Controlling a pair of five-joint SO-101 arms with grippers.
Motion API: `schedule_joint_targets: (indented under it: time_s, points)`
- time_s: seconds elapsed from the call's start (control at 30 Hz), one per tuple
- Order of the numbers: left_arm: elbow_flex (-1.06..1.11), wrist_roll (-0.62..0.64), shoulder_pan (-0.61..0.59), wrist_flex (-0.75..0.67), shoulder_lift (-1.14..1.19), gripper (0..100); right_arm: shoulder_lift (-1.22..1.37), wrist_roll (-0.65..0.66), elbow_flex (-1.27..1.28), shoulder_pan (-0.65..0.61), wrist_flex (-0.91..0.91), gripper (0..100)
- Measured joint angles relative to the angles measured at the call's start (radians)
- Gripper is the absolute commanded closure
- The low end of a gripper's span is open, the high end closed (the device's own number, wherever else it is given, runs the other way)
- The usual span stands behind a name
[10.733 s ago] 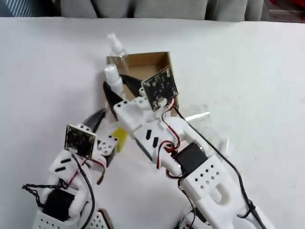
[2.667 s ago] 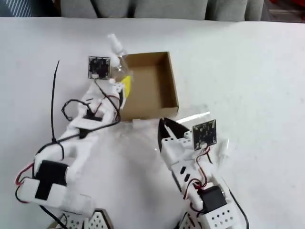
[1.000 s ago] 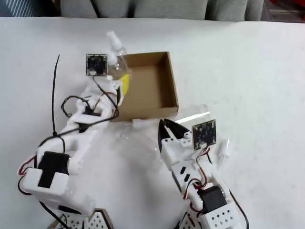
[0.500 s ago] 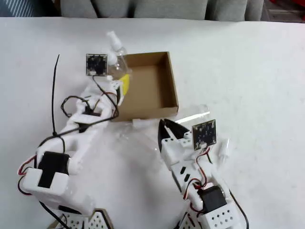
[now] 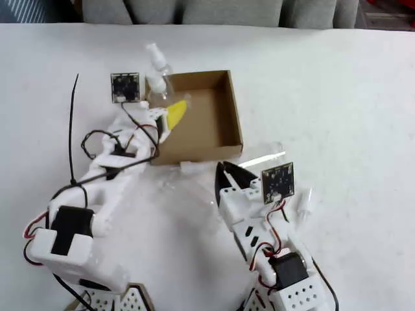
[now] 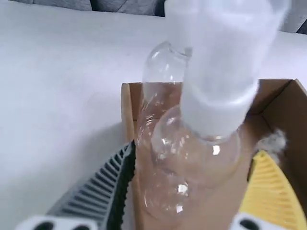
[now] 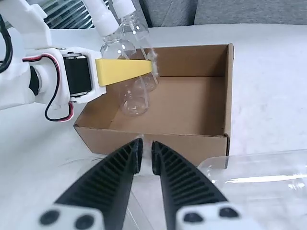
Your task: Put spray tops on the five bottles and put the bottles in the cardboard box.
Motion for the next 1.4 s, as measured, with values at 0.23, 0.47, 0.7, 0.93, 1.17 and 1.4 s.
schedule_joint_targets:
  time_s: [0.23,0.47,0.7,0.93,1.17,1.4]
  points:
    - [0.009,0.000,0.000,0.000,0.000,65,0.000,0.000,0.000,0.000,0.000,98.3]
    - [0.160,0.000,0.000,0.000,-0.157,65,0.000,0.023,0.000,0.025,0.000,98.3]
    - [0.313,-0.100,0.021,0.084,-0.370,65,0.000,0.026,0.000,0.020,0.026,98.3]
    - [0.433,-0.114,0.029,0.267,-0.626,65,0.000,0.032,0.000,0.020,0.026,98.3]
    - [0.496,-0.114,0.029,0.425,-0.848,78,0.000,0.032,0.000,0.020,0.040,98.3]
    - [0.499,-0.114,-0.071,0.600,-1.003,97,0.000,0.032,0.000,0.121,0.043,98.3]
